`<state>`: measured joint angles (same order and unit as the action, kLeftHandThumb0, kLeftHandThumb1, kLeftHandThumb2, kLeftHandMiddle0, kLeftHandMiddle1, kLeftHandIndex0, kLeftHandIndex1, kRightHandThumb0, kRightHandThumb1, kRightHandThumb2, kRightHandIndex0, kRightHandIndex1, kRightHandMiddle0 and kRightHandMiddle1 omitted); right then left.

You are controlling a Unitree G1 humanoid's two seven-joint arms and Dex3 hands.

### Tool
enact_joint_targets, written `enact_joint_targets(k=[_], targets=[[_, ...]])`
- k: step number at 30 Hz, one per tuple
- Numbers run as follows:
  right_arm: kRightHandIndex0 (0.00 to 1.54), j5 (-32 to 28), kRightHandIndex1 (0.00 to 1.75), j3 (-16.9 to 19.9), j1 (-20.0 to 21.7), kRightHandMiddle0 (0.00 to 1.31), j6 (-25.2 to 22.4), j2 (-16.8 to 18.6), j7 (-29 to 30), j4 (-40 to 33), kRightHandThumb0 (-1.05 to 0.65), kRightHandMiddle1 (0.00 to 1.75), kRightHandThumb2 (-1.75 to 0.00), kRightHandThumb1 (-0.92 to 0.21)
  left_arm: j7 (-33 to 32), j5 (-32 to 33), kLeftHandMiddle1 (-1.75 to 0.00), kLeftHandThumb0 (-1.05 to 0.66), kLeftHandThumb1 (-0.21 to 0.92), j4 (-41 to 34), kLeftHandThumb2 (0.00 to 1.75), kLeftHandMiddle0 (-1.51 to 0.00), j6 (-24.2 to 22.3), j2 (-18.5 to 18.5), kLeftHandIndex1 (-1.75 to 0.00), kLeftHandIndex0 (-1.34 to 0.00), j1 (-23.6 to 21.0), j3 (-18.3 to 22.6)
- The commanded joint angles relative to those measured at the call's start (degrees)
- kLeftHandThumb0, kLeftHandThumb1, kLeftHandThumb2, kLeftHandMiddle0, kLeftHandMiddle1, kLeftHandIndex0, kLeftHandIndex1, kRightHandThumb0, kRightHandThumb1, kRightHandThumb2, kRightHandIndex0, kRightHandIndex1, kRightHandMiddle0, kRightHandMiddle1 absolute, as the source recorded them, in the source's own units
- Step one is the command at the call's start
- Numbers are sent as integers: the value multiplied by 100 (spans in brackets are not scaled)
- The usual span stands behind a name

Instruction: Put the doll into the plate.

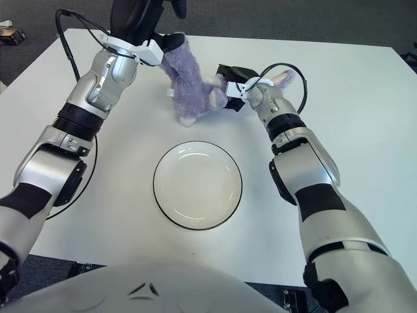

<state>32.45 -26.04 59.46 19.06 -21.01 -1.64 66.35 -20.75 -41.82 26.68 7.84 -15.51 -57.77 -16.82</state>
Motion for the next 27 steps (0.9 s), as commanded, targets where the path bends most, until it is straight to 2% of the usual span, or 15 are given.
enact_joint_targets(k=[1, 6, 8, 11, 14, 17, 24, 27], targets=[[84, 114, 157, -49, -321, 56, -16, -83, 90, 47, 0, 175, -152, -9, -46, 95, -175, -55, 17, -156, 150, -126, 11, -168, -175, -74, -14, 204], [82, 101, 161, -14, -497, 55, 102, -106, 490, -28, 0, 175, -153, -10, 148, 347, -175, -54, 19, -747, 148, -121, -42, -577, -175, -72, 380, 676], [82, 102, 162, -19, -517, 55, 113, -103, 550, -31, 0, 175, -153, -10, 199, 380, -175, -53, 20, -874, 146, -119, -55, -630, -175, -71, 483, 747], [82, 139, 162, -34, -594, 56, 318, -172, 812, -48, 0, 175, -154, -10, 132, 662, -175, -51, 24, -1174, 141, -116, 81, -764, -175, -68, 1014, 1088], [82, 105, 162, -7, -631, 56, 528, -218, 955, -39, 0, 175, -153, -10, -49, 794, -175, -49, 30, -1145, 134, -113, 209, -759, -175, -63, 1269, 1253], [82, 44, 162, 52, -669, 55, 683, -258, 1049, -48, 0, 175, -153, -10, -235, 999, -175, -46, 37, -561, 125, -112, 698, -976, -175, -57, 1511, 1441], [81, -2, 163, 210, -779, 55, 819, -291, 1366, -212, 0, 175, -154, -10, -583, 1234, -175, -42, 51, 228, 107, -106, 1282, -1046, -175, -46, 1647, 1622], [82, -22, 163, 330, -879, 55, 769, -415, 1359, -801, 0, 175, -154, -10, -744, 1484, -175, -41, 58, 636, 99, -104, 1470, -919, -175, -41, 1748, 1754]])
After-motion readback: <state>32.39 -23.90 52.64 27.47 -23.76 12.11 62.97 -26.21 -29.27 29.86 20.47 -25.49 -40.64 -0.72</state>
